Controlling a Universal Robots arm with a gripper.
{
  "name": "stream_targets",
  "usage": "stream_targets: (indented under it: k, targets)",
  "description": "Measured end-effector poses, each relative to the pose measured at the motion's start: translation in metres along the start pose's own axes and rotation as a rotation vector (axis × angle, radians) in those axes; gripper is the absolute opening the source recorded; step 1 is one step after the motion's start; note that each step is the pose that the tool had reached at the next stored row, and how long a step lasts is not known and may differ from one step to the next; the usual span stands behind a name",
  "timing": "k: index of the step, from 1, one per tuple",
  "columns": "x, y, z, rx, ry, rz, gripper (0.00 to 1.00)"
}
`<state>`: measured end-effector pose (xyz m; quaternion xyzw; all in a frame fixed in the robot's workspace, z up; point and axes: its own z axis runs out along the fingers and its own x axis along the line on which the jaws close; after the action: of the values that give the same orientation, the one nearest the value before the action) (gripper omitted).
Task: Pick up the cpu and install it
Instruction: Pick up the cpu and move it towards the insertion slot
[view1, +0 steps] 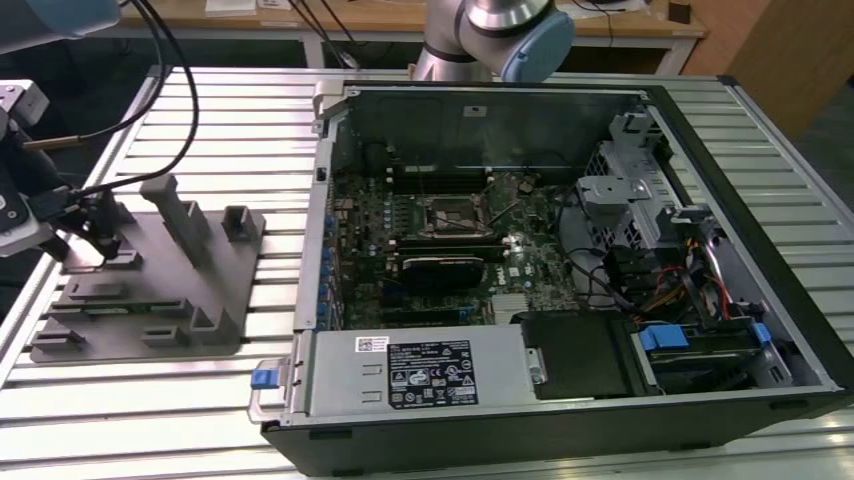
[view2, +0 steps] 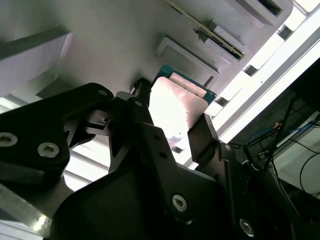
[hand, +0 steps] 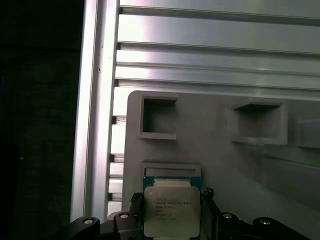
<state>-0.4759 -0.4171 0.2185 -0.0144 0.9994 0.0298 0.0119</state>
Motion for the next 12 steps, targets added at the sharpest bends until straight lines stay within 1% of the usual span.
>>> stream_targets:
  k: [12]
  targets:
    - [-0.0002,0.0005,-0.0089,-0.0103,-0.0004,0.000,0.55]
